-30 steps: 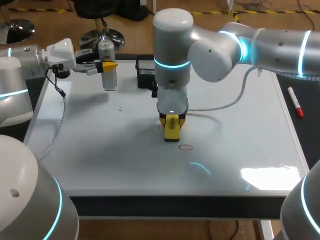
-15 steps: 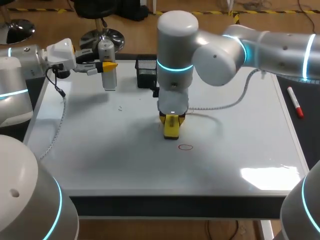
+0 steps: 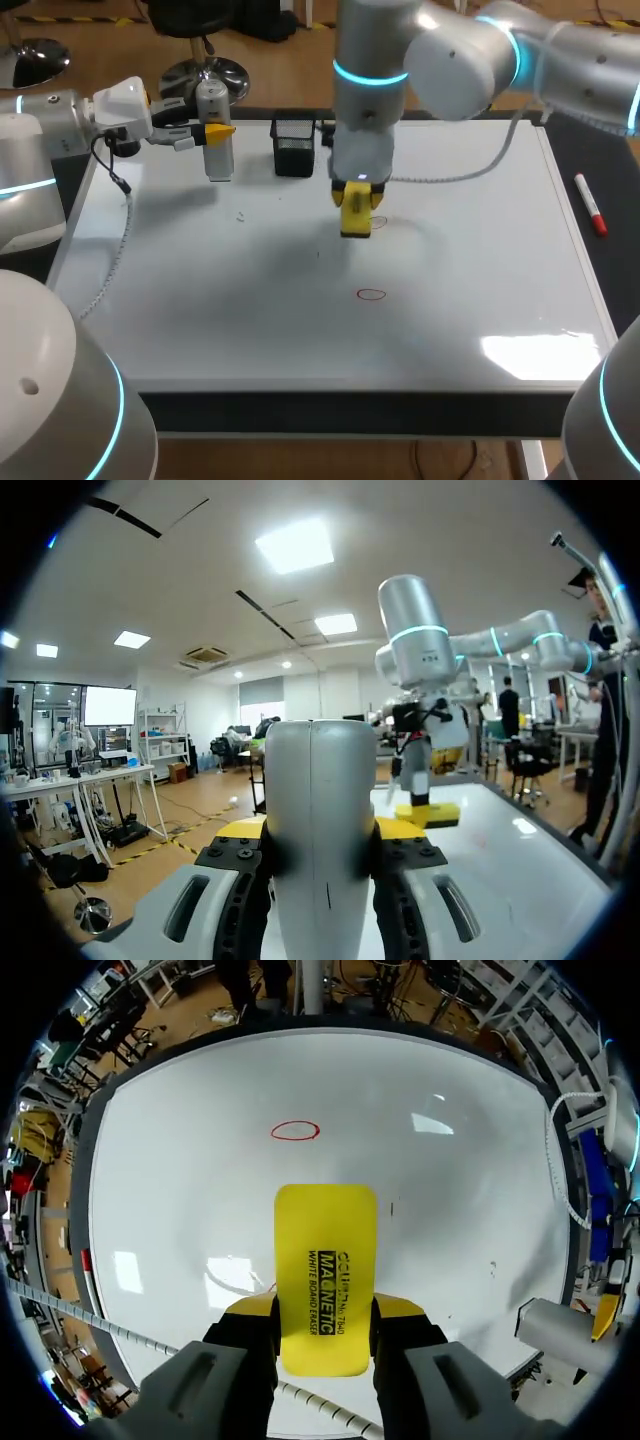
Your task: Pick up the inspection probe, press it on each red-marked spot on the whiteboard one by one, put down the probe, pick up the eraser, and wipe off all the red marks.
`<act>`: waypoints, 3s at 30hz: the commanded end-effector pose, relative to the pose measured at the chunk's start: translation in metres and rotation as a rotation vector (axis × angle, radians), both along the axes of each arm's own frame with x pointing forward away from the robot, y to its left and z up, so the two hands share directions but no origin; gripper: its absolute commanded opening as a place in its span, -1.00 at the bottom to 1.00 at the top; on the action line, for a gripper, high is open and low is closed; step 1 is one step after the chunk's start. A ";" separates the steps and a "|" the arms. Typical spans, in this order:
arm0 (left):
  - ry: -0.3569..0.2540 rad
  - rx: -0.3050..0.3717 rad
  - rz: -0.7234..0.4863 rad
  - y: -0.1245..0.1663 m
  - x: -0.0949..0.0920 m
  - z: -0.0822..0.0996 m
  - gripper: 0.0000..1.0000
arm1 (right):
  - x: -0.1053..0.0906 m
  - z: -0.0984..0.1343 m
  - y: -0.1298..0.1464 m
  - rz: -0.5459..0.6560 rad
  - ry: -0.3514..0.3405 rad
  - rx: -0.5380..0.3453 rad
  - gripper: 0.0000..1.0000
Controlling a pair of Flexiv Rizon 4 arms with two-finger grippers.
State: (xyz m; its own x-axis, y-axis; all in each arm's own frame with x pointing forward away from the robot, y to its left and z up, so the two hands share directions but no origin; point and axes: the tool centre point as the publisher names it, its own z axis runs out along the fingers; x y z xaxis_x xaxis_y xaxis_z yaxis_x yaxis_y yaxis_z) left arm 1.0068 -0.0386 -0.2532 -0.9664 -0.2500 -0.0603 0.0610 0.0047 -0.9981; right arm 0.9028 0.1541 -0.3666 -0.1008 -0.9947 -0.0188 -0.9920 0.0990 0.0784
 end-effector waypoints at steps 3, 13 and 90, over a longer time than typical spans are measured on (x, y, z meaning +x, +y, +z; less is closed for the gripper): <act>-0.002 0.000 0.001 0.000 0.000 0.001 -1.00 | 0.020 0.014 -0.034 -0.033 0.008 -0.009 -1.00; -0.002 0.000 0.001 0.000 0.000 0.001 -1.00 | 0.043 0.024 -0.094 -0.139 0.004 -0.008 -1.00; -0.040 -0.010 -0.043 -0.028 -0.026 0.024 -1.00 | 0.094 0.027 -0.220 -0.453 -0.039 -0.091 -1.00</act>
